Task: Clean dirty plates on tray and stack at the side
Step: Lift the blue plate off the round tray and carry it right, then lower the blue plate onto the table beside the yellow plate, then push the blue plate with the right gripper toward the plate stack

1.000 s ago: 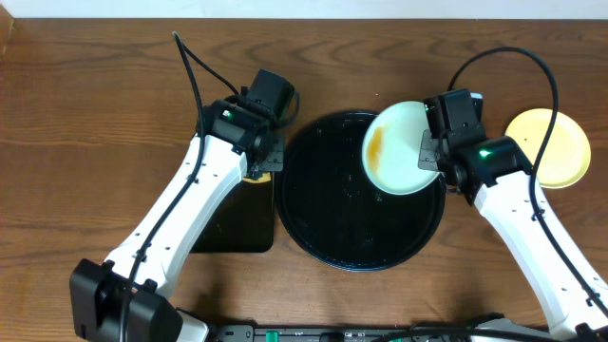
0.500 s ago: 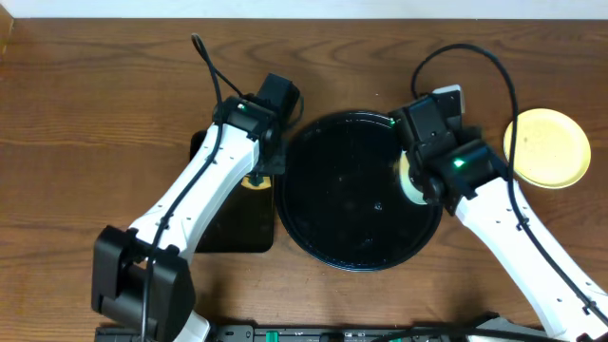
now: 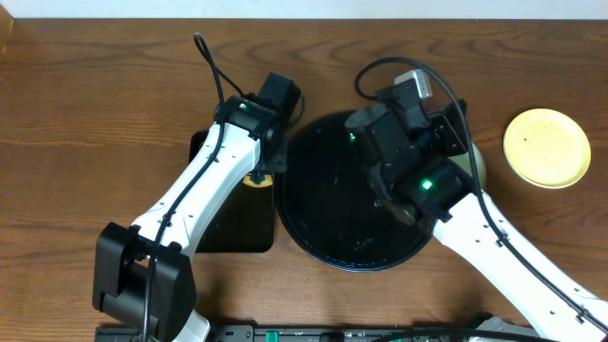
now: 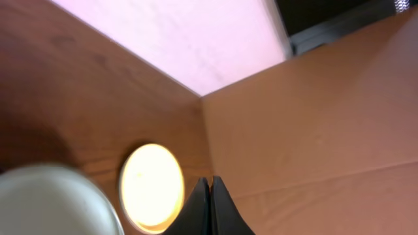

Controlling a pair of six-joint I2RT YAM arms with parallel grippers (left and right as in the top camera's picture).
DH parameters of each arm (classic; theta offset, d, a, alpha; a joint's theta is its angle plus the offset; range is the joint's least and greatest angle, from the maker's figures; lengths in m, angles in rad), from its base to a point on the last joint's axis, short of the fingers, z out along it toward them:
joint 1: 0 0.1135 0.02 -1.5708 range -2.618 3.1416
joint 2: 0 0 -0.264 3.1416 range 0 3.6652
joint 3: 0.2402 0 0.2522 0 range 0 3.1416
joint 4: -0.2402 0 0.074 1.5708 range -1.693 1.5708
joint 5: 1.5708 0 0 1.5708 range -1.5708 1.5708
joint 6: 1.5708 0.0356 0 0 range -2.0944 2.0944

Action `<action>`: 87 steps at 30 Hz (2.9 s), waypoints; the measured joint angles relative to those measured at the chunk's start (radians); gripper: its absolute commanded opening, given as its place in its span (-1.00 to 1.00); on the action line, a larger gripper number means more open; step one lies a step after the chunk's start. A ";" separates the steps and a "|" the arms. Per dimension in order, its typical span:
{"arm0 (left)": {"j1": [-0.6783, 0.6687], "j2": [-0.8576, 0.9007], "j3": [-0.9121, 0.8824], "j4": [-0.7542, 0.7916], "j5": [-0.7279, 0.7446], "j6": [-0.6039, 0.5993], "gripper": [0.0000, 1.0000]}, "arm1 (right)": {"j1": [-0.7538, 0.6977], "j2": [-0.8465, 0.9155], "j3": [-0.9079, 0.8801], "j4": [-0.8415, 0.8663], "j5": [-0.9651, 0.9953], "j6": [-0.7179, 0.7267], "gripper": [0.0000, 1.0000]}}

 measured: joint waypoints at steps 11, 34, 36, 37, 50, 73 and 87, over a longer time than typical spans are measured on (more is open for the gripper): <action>0.000 0.000 0.000 0.002 0.001 0.000 -0.84 | 0.017 0.000 0.006 -0.149 -0.053 0.111 -0.98; 0.000 0.000 -0.001 -0.006 0.003 0.000 -0.84 | -0.700 -0.002 -0.047 -0.581 -0.922 1.097 0.28; 0.000 0.000 -0.001 -0.005 0.003 0.000 -0.84 | -0.740 -0.005 -0.103 -0.555 -0.952 1.104 0.29; 0.000 0.000 -0.001 -0.005 0.003 0.000 -0.84 | -0.758 -0.007 -0.145 -0.536 -0.969 1.108 0.29; 0.000 0.000 -0.001 -0.005 0.003 0.000 -0.84 | -0.878 -0.007 -0.510 -0.291 -1.148 1.120 0.34; 0.000 0.000 -0.001 -0.005 0.050 0.019 -0.84 | -1.062 -0.010 -0.626 -0.117 -1.295 1.025 -0.97; 0.000 0.000 -0.001 -0.005 0.050 0.019 -0.84 | -1.080 -0.027 -0.620 -0.071 -1.274 1.020 -0.97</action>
